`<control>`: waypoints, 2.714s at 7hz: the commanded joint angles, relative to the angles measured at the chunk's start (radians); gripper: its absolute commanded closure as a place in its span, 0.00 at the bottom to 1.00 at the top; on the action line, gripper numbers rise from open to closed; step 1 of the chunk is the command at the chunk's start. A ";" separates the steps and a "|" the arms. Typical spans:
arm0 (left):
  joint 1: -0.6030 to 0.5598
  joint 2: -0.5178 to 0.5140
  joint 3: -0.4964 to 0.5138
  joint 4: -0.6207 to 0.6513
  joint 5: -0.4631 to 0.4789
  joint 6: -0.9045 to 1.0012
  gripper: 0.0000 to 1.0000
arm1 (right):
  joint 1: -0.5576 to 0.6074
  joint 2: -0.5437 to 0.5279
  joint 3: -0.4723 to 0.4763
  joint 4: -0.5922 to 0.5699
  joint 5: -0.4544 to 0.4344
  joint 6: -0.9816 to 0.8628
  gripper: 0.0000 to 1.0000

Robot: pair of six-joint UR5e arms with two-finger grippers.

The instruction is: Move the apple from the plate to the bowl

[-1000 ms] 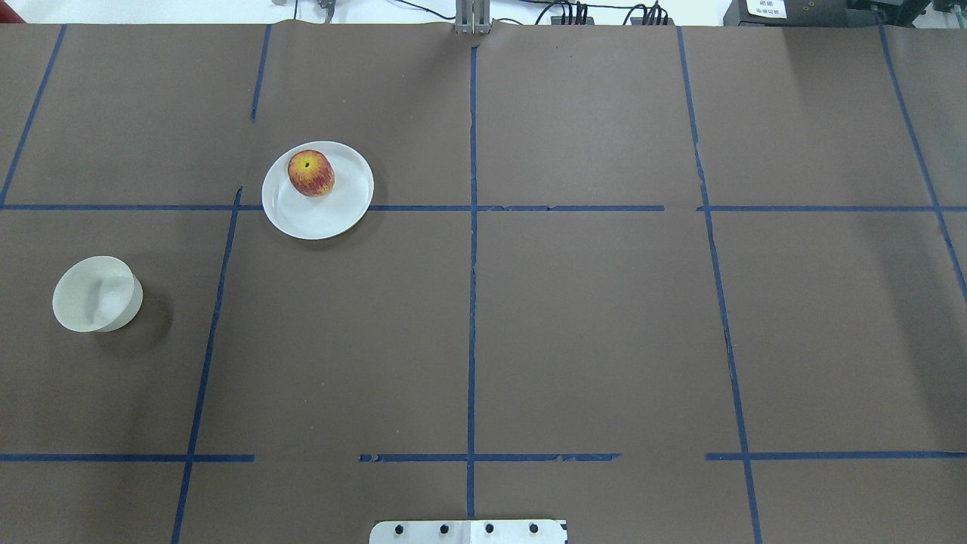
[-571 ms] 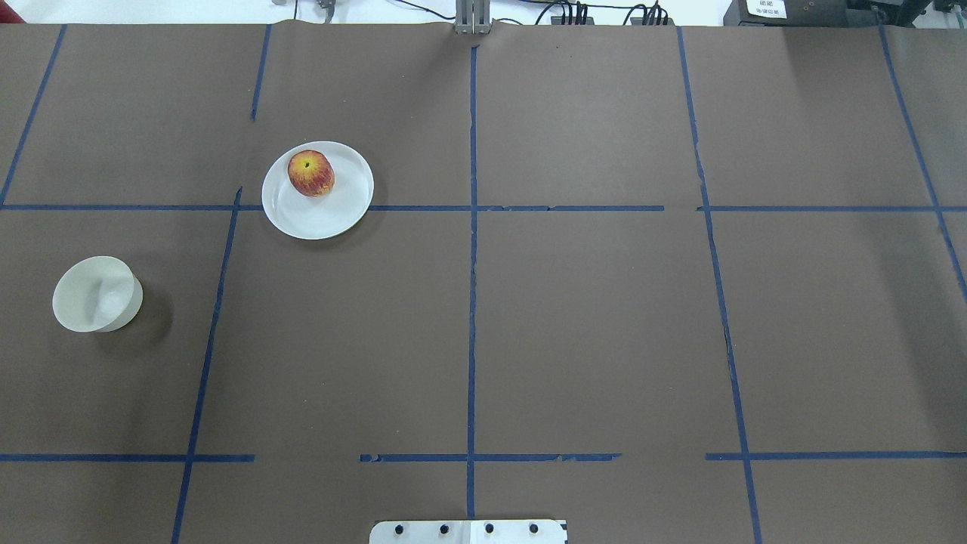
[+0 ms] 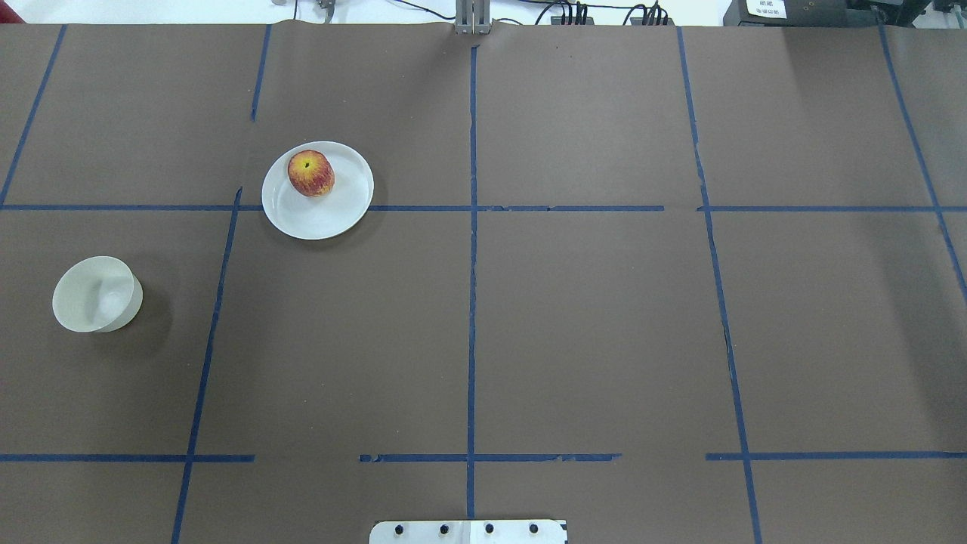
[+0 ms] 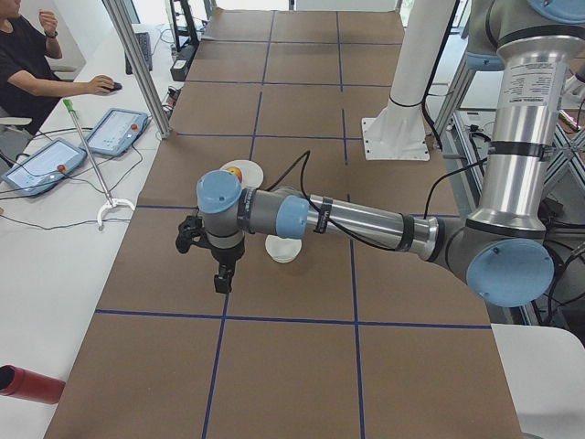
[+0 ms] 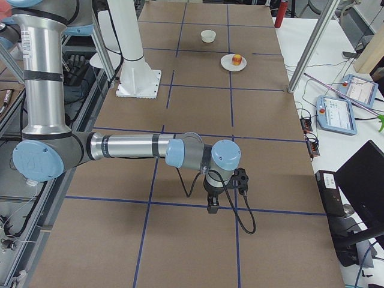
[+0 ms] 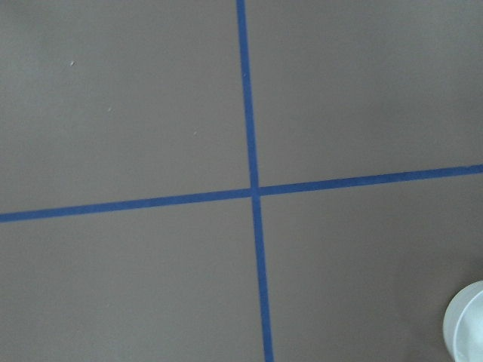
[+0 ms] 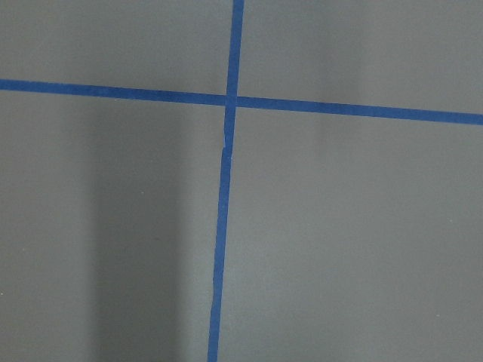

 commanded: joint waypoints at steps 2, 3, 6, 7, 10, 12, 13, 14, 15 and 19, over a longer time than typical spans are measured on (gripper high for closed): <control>0.231 -0.166 -0.094 0.002 0.093 -0.362 0.00 | 0.000 0.000 0.000 0.000 0.000 0.000 0.00; 0.281 -0.209 -0.090 0.002 0.098 -0.409 0.00 | 0.000 0.000 0.000 0.000 0.000 0.000 0.00; 0.520 -0.335 -0.070 -0.011 0.208 -0.666 0.00 | 0.000 0.000 0.000 0.000 0.000 0.000 0.00; 0.580 -0.372 -0.029 -0.047 0.233 -0.723 0.00 | 0.000 0.000 0.000 0.000 0.000 0.000 0.00; 0.588 -0.524 0.273 -0.208 0.233 -0.834 0.00 | 0.000 0.000 0.000 0.000 0.000 0.000 0.00; 0.590 -0.559 0.399 -0.323 0.235 -0.900 0.00 | 0.000 0.000 0.000 0.000 0.000 0.000 0.00; 0.592 -0.576 0.425 -0.325 0.233 -0.911 0.00 | 0.000 0.000 0.000 0.000 0.000 0.000 0.00; 0.595 -0.589 0.450 -0.334 0.233 -0.911 0.00 | 0.000 0.000 0.000 0.000 0.000 0.000 0.00; 0.608 -0.589 0.473 -0.363 0.235 -0.912 0.00 | 0.000 0.000 0.000 0.000 0.000 0.000 0.00; 0.642 -0.589 0.504 -0.426 0.235 -0.940 0.00 | 0.000 0.000 0.000 0.000 0.000 0.000 0.00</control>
